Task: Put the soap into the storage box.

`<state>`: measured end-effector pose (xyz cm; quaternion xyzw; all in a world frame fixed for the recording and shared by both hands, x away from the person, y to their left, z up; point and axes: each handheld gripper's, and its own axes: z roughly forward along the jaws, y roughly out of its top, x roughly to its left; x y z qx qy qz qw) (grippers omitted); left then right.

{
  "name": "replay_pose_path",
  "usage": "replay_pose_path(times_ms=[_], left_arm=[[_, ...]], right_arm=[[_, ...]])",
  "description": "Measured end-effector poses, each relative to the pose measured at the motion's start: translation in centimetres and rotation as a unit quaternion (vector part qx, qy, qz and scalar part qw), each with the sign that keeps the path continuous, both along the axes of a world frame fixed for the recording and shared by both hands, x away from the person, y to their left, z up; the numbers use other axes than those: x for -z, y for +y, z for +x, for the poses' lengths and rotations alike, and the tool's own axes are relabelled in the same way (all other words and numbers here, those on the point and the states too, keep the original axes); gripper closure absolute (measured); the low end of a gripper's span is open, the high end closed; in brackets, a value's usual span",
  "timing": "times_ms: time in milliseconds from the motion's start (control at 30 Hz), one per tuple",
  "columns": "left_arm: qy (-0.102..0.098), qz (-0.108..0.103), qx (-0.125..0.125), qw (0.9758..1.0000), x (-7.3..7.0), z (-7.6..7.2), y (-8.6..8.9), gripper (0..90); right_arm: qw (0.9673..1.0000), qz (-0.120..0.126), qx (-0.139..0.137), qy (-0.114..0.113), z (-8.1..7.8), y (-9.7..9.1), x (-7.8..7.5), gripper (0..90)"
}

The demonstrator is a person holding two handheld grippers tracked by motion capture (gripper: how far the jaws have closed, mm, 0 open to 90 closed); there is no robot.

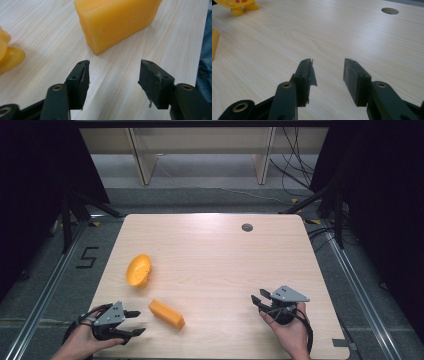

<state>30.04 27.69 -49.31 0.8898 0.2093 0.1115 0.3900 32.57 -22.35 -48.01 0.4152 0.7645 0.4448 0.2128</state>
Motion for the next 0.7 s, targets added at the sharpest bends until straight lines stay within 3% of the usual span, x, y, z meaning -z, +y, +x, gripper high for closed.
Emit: replay_pose_path(times_ms=[100, 133, 167, 200, 400, 433, 467, 500, 533, 567, 600, 667, 700], left_arm=[[-0.015, 0.011, 0.000, 0.9998, -0.7, -0.2, 0.0, 38.4], [-0.015, 0.011, 0.000, 0.9998, -0.7, -0.2, 0.0, 38.5], [-0.013, -0.004, -0.005, 0.9999, -0.8, -0.3, -0.1, 38.5], [-0.015, -0.001, 0.002, 0.9999, -1.4, -0.2, 0.0, 38.5], [-0.030, 0.002, 0.015, 0.9994, -3.5, 0.1, -0.4, 36.7], [-0.033, 0.014, 0.020, 0.9992, -3.9, 0.2, -0.5, 34.9], [-0.039, 0.056, 0.036, 0.9970, -5.1, 0.5, -0.6, 33.9], [-0.039, 0.056, 0.036, 0.9970, -5.1, 0.5, -0.6, 33.8], [-0.041, 0.062, 0.040, 0.9964, -5.6, 0.6, -0.8, 33.7], [-0.041, 0.083, 0.050, 0.9944, -6.3, 0.9, -0.8, 33.7], [-0.044, 0.097, 0.056, 0.9927, -7.2, 1.3, -1.1, 33.7], [-0.036, 0.103, 0.067, 0.9918, -7.5, 1.5, -1.2, 33.0], [-0.029, 0.125, 0.090, 0.9876, -8.3, 1.9, -1.6, 32.7]], right_arm=[[1.0000, 0.000, 0.003, -0.005, -0.1, -0.3, -0.1, 58.1], [0.9999, 0.003, 0.012, 0.010, -0.4, -0.2, -0.2, 58.0], [0.9999, 0.005, 0.011, 0.011, -0.4, -0.2, -0.2, 57.9], [0.9999, 0.006, 0.009, 0.012, -0.3, -0.2, -0.1, 57.9], [1.0000, -0.007, 0.000, -0.001, 0.0, 0.0, 0.1, 57.6], [1.0000, -0.003, -0.003, 0.003, 0.1, 0.0, 0.1, 57.5], [0.9999, -0.008, -0.004, 0.005, 0.1, 0.0, 0.1, 57.5], [0.9999, -0.008, -0.004, 0.005, 0.1, 0.0, 0.1, 57.5], [0.9996, 0.002, 0.011, 0.024, -0.3, 0.3, 0.0, 57.4], [0.9996, 0.002, 0.011, 0.024, -0.3, 0.3, 0.0, 57.4], [0.9999, -0.015, -0.001, -0.001, 0.1, -0.1, 0.1, 57.4], [0.9999, -0.007, -0.005, 0.008, 0.1, 0.0, 0.1, 57.3], [1.0000, -0.007, -0.005, 0.004, 0.2, 0.1, 0.3, 57.2]])
